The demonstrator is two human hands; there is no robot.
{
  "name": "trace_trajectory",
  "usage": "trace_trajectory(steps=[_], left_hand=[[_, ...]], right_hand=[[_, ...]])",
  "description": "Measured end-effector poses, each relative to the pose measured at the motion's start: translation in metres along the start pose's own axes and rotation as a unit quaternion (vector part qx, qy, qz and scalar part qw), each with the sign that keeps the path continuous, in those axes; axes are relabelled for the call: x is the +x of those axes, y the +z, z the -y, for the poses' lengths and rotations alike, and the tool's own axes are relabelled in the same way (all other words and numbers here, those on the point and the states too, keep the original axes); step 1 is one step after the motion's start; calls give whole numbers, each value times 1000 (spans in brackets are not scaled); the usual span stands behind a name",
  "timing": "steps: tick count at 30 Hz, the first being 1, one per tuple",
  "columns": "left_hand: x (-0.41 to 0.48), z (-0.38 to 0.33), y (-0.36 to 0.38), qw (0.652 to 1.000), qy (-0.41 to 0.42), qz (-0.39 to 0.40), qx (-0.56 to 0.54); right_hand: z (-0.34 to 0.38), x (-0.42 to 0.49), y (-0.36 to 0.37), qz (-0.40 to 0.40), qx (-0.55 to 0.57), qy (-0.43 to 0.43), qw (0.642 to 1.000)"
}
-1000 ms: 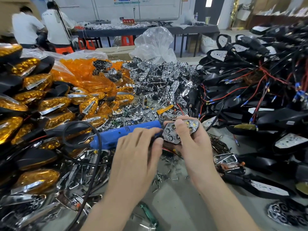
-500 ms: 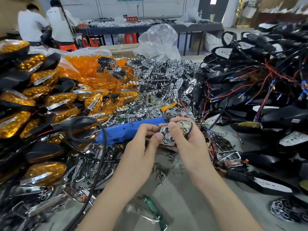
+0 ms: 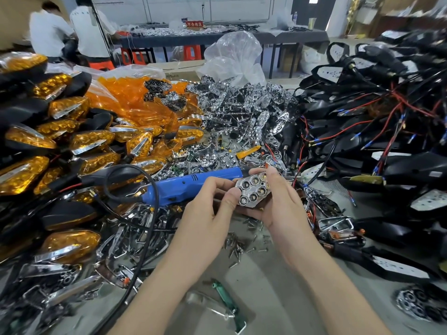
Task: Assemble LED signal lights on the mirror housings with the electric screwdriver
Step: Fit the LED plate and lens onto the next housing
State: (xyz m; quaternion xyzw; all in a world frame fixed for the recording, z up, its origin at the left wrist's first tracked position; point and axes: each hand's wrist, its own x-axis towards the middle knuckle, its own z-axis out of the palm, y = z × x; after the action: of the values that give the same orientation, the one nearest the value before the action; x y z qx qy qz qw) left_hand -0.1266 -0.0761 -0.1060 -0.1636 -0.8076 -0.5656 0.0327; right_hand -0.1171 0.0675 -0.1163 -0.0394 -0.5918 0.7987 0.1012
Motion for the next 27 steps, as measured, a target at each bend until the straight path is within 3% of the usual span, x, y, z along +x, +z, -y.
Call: trace_trajectory(steps=[5,14,20,27], left_hand=[[-2,-2,-1,999,25,-11,45],[-8,-2,-16,958,93,47,267],[-7,1,-22,951,103,49,287],[-5,8,-30,964,47,49,257]], right_hand=[[0,2,1,-19,45,21,999],[15,3,-4,-51,123,14,991],[20,3,-12,-60,145,25,987],[21,3,-13,-54,156,32,986]])
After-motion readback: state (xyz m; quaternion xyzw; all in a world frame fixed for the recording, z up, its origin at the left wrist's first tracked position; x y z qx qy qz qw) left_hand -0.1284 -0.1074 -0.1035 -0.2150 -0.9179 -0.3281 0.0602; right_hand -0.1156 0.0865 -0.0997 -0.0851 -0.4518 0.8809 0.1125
